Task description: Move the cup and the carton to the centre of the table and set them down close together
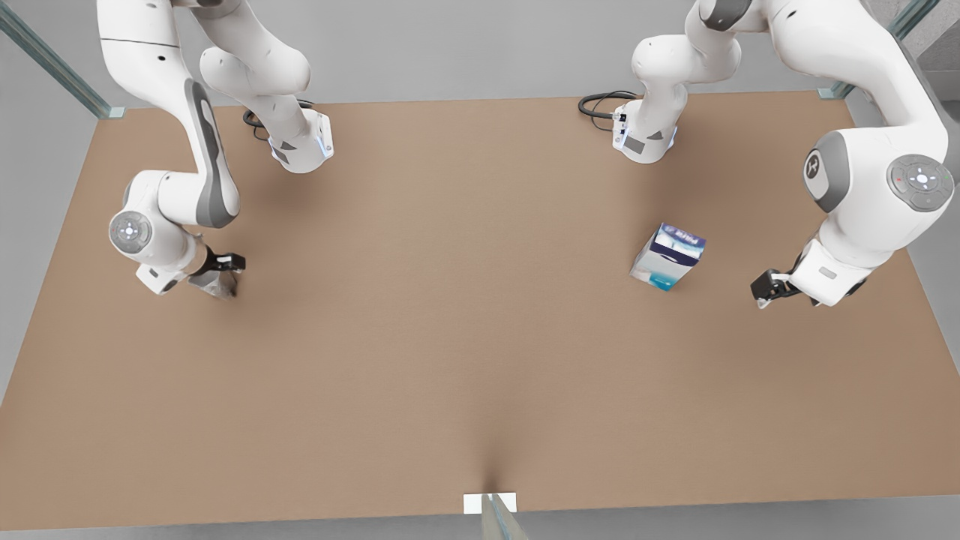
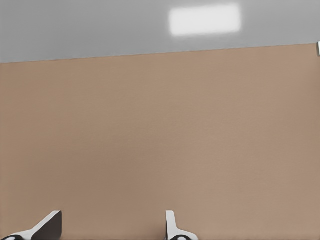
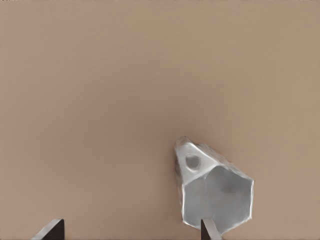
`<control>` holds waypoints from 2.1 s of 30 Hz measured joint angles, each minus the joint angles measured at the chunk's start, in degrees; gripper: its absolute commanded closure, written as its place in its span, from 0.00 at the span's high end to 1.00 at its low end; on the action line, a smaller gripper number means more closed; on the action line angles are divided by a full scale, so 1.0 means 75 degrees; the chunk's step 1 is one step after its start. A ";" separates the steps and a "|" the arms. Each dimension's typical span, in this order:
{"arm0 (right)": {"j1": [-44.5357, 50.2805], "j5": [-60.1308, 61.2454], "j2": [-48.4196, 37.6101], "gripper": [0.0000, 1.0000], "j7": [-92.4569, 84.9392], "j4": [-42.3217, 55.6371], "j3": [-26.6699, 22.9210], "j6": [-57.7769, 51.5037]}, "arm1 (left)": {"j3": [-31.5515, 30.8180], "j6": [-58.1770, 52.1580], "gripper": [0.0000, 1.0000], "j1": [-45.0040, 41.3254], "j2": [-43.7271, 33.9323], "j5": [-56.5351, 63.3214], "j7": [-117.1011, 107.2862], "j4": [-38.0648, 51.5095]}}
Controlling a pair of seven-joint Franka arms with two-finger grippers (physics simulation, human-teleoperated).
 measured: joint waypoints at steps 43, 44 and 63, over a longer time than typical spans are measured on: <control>-0.0852 0.0024 0.1838 0.21 -0.0915 -0.0129 -0.0001 0.1459 | -0.0058 0.0337 1.00 -0.0242 0.0258 -0.0007 -0.0012 0.0000; -0.0836 0.0037 0.1862 0.21 -0.0923 -0.0111 -0.0001 0.1459 | -0.0059 0.0333 1.00 -0.0246 0.0251 -0.0007 -0.0012 0.0000; 0.0974 0.0510 0.2970 0.21 -0.0725 0.2768 0.1590 0.1070 | 0.0012 0.0152 1.00 -0.0150 0.0302 -0.0019 0.0007 0.0143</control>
